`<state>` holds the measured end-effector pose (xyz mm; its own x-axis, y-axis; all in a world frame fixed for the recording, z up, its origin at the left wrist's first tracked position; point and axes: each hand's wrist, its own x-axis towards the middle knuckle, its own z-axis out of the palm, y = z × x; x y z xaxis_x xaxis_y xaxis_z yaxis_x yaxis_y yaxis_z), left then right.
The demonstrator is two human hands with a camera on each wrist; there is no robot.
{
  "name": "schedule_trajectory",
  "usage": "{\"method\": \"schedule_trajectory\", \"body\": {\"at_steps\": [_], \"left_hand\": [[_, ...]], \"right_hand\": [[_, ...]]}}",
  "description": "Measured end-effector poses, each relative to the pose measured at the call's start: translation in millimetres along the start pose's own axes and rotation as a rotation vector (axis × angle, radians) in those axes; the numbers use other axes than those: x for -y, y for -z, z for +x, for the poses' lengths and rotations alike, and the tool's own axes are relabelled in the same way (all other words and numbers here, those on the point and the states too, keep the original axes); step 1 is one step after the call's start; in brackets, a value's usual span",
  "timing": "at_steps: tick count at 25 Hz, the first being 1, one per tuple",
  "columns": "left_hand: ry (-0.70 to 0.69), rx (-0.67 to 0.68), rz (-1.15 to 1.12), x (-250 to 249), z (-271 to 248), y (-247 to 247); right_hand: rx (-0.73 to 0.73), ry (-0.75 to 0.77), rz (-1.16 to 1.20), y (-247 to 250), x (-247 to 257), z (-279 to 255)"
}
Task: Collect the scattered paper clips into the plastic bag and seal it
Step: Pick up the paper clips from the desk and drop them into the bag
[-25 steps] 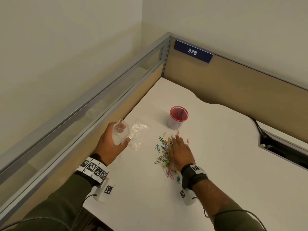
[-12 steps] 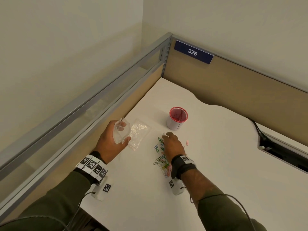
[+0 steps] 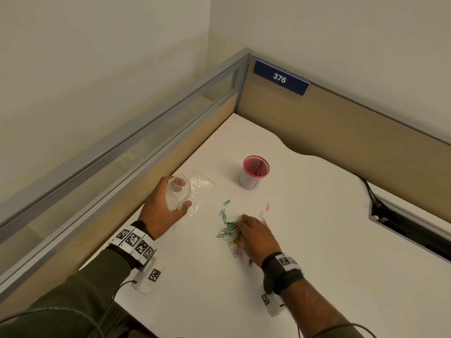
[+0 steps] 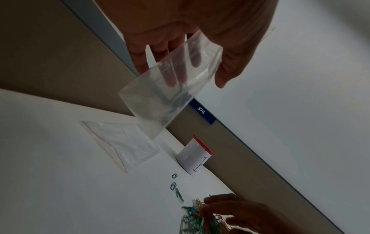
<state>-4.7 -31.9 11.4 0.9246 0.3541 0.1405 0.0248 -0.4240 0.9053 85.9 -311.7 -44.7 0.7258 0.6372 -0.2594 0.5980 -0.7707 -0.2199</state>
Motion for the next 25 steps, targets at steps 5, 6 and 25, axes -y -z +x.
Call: {"method": "schedule_trajectory", "body": {"at_steps": [5, 6, 25], "left_hand": [[0.025, 0.015, 0.003, -2, -12, -13], [0.027, 0.02, 0.007, -3, -15, -15], [0.01, 0.152, 0.034, -10, -20, -36]], "right_hand": [[0.081, -0.053, -0.052, -4, 2, -33], [0.046, -0.041, -0.079, -7, 8, -33], [0.019, -0.246, 0.159, 9, 7, 14]]}}
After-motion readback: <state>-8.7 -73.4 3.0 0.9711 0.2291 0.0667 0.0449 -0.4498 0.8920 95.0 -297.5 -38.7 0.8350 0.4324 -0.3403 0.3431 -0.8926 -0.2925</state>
